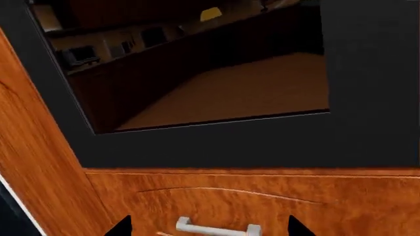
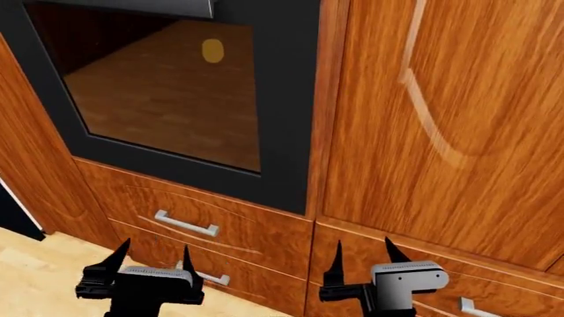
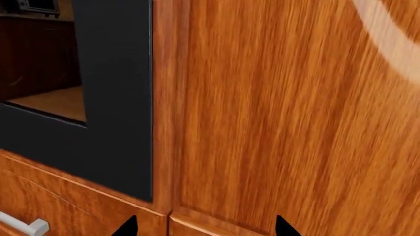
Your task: Open the oven door
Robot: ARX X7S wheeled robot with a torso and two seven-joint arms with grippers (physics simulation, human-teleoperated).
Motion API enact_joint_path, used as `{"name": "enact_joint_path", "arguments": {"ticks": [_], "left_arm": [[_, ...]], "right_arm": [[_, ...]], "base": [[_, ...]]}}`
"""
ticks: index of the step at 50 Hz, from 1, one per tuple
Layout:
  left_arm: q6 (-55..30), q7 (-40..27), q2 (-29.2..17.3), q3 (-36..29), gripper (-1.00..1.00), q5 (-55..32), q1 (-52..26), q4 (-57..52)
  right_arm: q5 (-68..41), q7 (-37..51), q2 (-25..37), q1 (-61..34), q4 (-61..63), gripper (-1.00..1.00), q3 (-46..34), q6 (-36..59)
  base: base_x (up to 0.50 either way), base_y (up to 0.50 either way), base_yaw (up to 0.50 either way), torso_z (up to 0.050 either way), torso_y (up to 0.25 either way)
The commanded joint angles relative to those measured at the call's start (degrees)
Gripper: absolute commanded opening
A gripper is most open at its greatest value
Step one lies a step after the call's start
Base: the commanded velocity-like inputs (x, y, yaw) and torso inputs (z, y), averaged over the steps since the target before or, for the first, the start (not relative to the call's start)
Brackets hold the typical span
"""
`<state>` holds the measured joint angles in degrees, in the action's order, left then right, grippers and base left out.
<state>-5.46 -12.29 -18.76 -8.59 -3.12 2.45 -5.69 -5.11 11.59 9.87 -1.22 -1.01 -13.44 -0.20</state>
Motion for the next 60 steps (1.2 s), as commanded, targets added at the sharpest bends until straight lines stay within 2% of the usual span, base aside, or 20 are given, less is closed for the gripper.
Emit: {"name": "enact_joint_path", "arguments": {"ticks": [1, 5, 10, 15, 20, 31, 39, 60], "left_arm": [[-14.4, -5.3, -18.9, 7.3, 1.00, 20.4, 4.0, -17.0], [-19.4, -3.9, -27.3, 11.8, 1.00, 28.0, -2.0, -23.5], [-19.2, 0.1, -34.5, 5.2, 1.00, 38.2, -16.9, -26.3], [-14.9, 4.4, -35.4, -3.8, 1.00, 45.9, -32.7, -24.0], [-12.0, 6.2, -34.2, -8.0, 1.00, 49.6, -39.7, -23.1], [-9.6, 6.9, -33.6, -10.3, 1.00, 51.3, -43.6, -21.9], [-5.2, 7.5, -32.4, -14.5, 1.00, 52.6, -48.0, -17.0], [-4.6, 7.9, -29.4, -16.7, 1.00, 50.1, -46.1, -15.3]], "right_arm": [[-0.3, -0.4, 0.5, -0.3, 0.0, 1.00, -0.9, 0.8], [-0.3, -0.3, 0.6, -0.4, 0.1, 1.00, -1.2, 1.0], [-0.7, -0.3, 0.6, -0.7, -0.6, 1.00, -1.3, 0.9], [-0.9, -0.3, 0.6, -0.8, -0.8, 1.00, -1.5, 1.0], [-1.1, -0.2, 0.7, -0.9, -1.0, 1.00, -1.6, 0.9], [-1.0, 0.3, 1.1, -0.9, -0.6, 1.00, -1.9, 0.9], [-0.9, 0.6, 1.2, -1.0, -1.1, 1.00, -2.2, 0.2], [-1.2, 1.4, 1.7, -0.9, -0.6, 1.00, -2.7, 0.4]], "base": [[0.00, 0.00, 0.00, 0.000, 0.000], [0.00, 0.00, 0.00, 0.000, 0.000], [0.00, 0.00, 0.00, 0.000, 0.000], [0.00, 0.00, 0.00, 0.000, 0.000], [0.00, 0.00, 0.00, 0.000, 0.000], [0.00, 0.00, 0.00, 0.000, 0.000], [0.00, 0.00, 0.00, 0.000, 0.000], [0.00, 0.00, 0.00, 0.000, 0.000]]}}
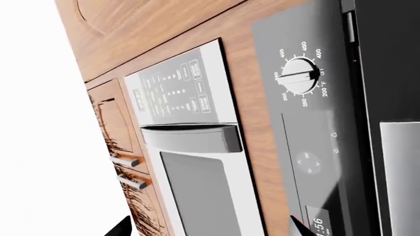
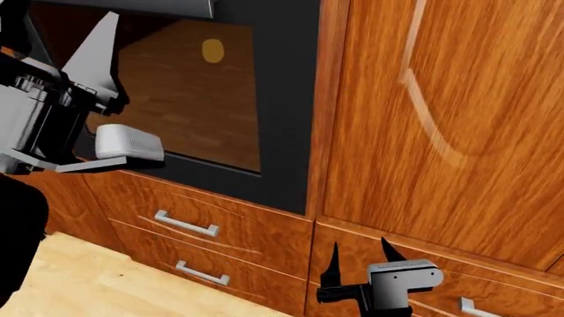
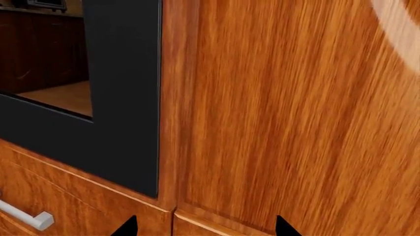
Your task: Open the oven door
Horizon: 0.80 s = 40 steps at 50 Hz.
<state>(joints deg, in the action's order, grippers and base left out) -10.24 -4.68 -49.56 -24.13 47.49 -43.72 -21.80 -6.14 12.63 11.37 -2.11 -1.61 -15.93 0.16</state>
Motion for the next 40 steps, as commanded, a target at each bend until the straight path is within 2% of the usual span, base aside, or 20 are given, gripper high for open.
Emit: {"name": "enact_joint_path", "arguments": {"ticks": [1, 40], "left_arm": [[0.1, 0.3, 1.5, -1.2, 1.00, -0.5, 0.1, 0.7], [0.4, -0.9, 6.8, -5.4, 1.00, 0.8, 1.6, 4.4]], "right_arm": [[-0.2, 0.3, 0.2, -0.1, -0.1, 1.00, -0.3, -0.1], [-1.0, 1.2, 0.9, -0.4, -0.4, 1.00, -1.3, -0.2]], "base": [[0.00, 0.00, 0.00, 0.000, 0.000], [0.00, 0.00, 0.00, 0.000, 0.000]]}}
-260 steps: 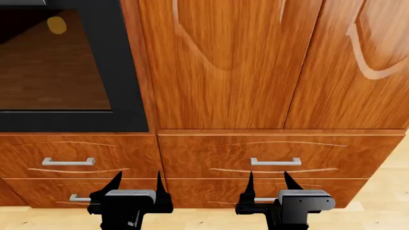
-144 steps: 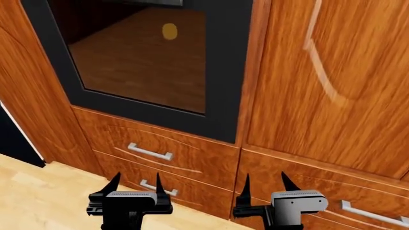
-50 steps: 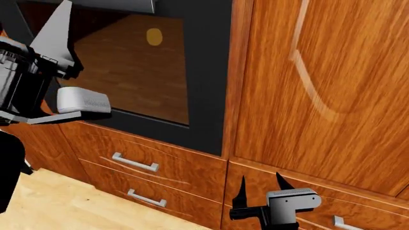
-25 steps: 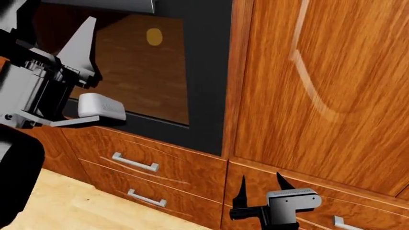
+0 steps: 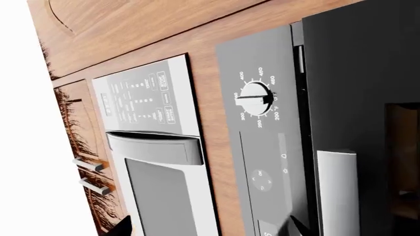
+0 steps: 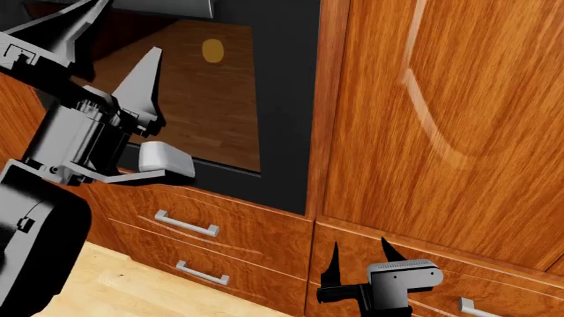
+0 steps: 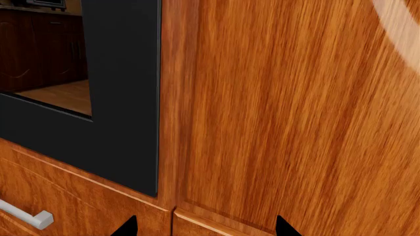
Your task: Open the oven door
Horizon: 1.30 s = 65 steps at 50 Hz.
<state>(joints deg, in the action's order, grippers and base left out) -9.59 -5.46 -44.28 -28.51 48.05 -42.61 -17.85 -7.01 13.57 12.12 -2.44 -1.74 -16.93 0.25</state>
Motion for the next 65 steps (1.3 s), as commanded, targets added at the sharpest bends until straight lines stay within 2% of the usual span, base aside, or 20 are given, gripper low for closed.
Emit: {"name": "enact_joint_path", "arguments": {"ticks": [1, 18, 39, 65], "left_arm": [[-0.2, -0.3, 1.7, -1.1, 1.00, 0.2, 0.6, 0.8], [-0.9, -1.1, 4.2, -1.7, 1.00, -1.6, 2.2, 3.4], [-0.2, -1.3, 7.5, -3.8, 1.00, -2.6, 0.1, 10.5], [0.5, -1.9, 9.1, -4.9, 1.00, -2.9, -2.3, 16.5]], "right_arm": [[-0.1, 0.2, 0.2, 0.0, -0.2, 1.00, -0.3, -0.3], [-0.4, 0.7, 0.5, -0.2, -0.2, 1.00, -0.7, -0.4], [-0.7, 1.1, 0.9, -0.3, 0.0, 1.00, -1.2, -0.4], [-1.4, 1.5, 1.4, -0.3, 0.1, 1.00, -1.6, -0.6]], "base": [[0.00, 0.00, 0.00, 0.000, 0.000], [0.00, 0.00, 0.00, 0.000, 0.000], [0.00, 0.00, 0.00, 0.000, 0.000], [0.00, 0.00, 0.00, 0.000, 0.000]]}}
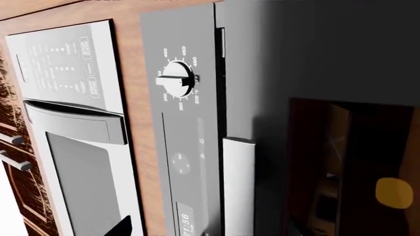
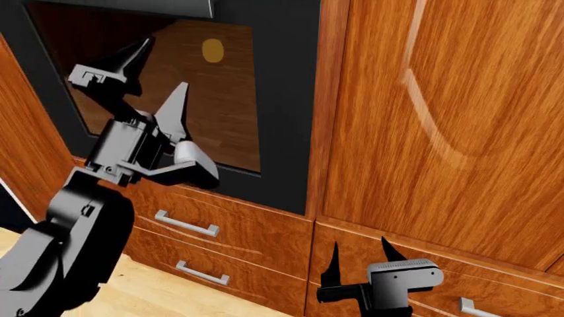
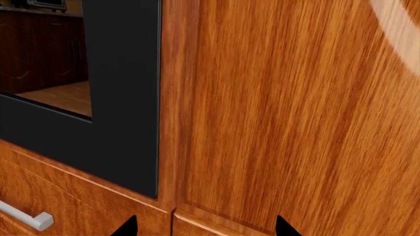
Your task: Open the oven door
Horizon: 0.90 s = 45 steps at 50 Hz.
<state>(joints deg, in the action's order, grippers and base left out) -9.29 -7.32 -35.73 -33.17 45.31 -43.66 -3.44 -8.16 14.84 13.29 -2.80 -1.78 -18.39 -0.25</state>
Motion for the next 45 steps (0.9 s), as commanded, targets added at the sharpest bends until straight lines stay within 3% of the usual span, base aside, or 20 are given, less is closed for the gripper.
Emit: {"name": "enact_joint_path", "arguments": {"ticks": [1, 45], "left_arm": [[0.2, 0.0, 0.6, -0.2, 1.00, -0.1, -1.5, 2.3], [2.2, 0.1, 5.7, -4.2, 1.00, 2.6, -13.0, 16.7]], "right_arm": [[-0.3, 0.3, 0.2, 0.1, 0.2, 1.00, -0.2, 0.0], [-0.5, 1.1, 1.1, 0.0, 0.4, 1.00, -1.5, -0.9]], "base": [[0.00, 0.00, 0.00, 0.000, 0.000], [0.00, 0.00, 0.00, 0.000, 0.000]]}}
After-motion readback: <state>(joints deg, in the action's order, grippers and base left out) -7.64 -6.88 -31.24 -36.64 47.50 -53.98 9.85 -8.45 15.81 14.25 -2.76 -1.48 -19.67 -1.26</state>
